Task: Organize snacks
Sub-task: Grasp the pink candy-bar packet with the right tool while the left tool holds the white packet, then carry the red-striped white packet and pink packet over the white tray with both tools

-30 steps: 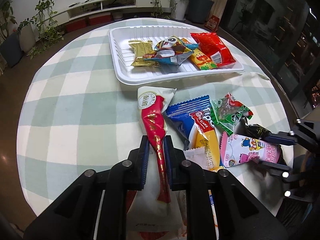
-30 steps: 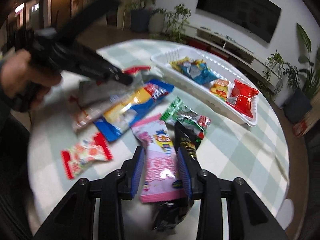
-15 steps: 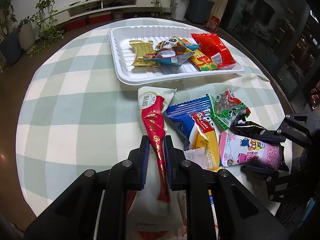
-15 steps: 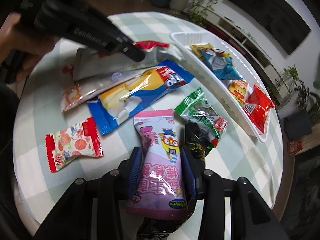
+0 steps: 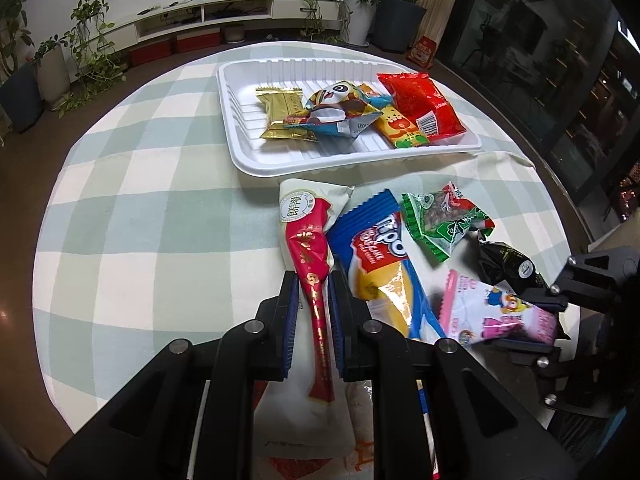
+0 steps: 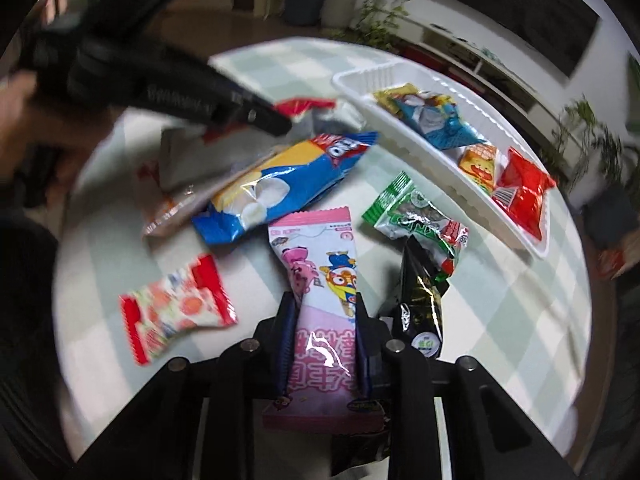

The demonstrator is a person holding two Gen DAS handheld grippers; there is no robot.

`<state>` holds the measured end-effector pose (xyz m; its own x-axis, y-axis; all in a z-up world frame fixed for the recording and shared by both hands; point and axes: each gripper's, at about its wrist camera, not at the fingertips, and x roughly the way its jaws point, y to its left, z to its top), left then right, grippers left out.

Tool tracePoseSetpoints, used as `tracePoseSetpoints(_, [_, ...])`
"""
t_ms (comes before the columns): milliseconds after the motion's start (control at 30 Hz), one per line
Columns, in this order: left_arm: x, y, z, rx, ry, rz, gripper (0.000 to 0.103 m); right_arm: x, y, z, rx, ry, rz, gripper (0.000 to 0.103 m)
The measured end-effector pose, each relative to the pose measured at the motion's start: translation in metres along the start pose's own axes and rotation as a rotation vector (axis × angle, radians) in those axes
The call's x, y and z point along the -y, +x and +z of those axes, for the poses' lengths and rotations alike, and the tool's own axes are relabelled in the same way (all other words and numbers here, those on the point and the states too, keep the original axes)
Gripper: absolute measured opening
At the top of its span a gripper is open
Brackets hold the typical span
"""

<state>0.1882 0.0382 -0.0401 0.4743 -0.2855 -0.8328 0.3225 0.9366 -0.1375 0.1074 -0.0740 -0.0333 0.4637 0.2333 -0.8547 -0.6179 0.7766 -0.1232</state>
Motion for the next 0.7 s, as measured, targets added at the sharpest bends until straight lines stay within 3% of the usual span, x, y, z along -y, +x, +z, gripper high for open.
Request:
tracePoseSetpoints(533, [-0.003, -0.024, 0.003, 0.068, -0.034, -0.037, 0.014, 0.035, -0.05, -0.029, 0.276, 0.325, 0.064, 0.028])
tracePoseSetpoints(700, [0.005, -0.008, -0.001, -0.017, 0.004, -0.023, 0.014, 0.042, -0.053, -0.045, 0.339, 0.364, 0.075, 0.028])
